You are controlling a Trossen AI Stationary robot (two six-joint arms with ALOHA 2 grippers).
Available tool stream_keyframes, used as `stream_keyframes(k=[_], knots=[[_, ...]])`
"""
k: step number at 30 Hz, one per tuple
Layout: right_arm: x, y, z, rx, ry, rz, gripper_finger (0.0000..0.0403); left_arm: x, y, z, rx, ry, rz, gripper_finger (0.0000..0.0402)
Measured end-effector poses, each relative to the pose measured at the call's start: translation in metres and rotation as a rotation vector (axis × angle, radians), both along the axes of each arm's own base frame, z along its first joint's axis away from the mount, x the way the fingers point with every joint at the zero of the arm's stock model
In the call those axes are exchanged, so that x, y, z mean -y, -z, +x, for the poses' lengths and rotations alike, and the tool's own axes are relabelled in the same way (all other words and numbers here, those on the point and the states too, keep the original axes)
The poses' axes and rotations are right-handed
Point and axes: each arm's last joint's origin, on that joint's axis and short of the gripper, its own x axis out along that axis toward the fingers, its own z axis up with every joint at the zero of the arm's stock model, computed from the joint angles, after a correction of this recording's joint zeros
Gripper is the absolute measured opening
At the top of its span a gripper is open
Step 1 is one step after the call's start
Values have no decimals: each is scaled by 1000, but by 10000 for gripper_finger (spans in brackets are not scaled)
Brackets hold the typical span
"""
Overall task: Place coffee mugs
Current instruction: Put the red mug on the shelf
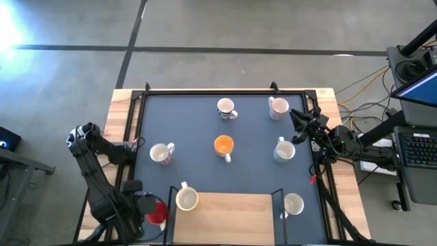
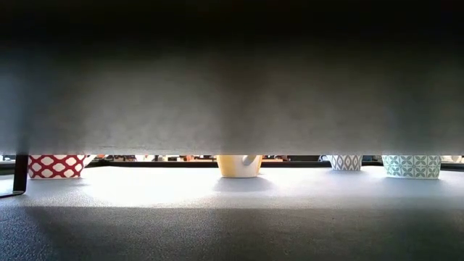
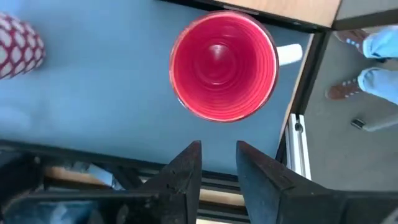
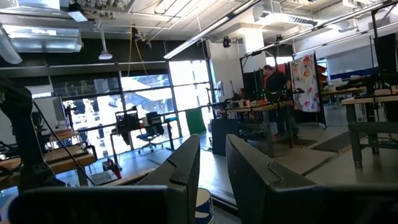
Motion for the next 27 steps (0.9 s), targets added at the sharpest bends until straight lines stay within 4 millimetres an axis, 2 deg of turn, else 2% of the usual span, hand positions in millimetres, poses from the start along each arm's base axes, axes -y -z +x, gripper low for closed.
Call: stream_keyframes(k=[10, 16, 27], knots=[[0, 0, 0, 0, 0, 0, 68, -1, 29, -10, 40, 101, -125, 84], [0, 0, 0, 0, 0, 0, 68, 1, 47, -9, 81, 148, -173, 113], [0, 0, 0, 0, 0, 0, 68, 8, 65, -10, 124, 404, -96, 123]])
